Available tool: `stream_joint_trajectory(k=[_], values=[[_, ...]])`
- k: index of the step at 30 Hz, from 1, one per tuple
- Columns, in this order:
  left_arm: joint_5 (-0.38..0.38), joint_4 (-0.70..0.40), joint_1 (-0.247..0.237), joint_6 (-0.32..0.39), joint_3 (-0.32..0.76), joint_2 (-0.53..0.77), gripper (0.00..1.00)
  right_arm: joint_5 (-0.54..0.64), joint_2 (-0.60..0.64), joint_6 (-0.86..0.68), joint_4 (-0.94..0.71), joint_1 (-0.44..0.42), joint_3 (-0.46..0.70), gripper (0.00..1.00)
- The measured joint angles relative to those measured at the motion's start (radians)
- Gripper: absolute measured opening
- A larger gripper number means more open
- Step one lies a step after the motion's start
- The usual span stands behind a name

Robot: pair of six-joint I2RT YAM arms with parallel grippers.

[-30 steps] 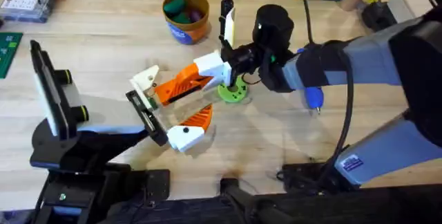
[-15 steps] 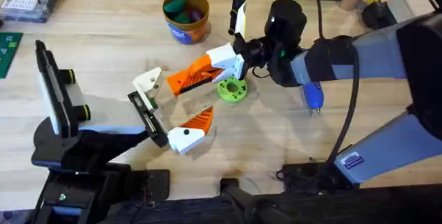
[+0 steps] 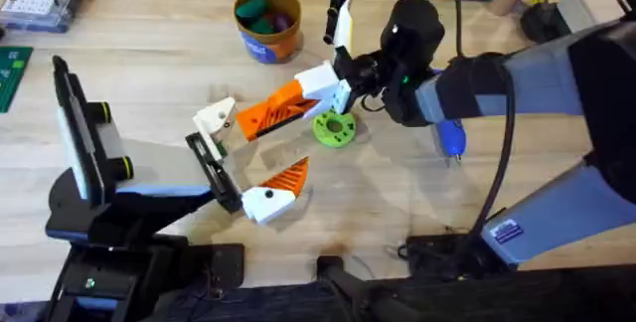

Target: Pick up the gripper from the table and insert it into the empty holder that is missing its gripper. Then pick up a screw, insert it into the mounting hole, and use the screwdriver to tighten it. Finally, clean up the table by picking up the vegetable and placing it into the bucket.

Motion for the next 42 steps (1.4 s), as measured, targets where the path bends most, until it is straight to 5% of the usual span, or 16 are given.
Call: stream_joint_trajectory(k=[42], values=[[0.001,0.0,0.0,0.016,0.0,0.0,0.986,0.04,0.0,-0.036,-0.031,0.032,0.0,0.014]])
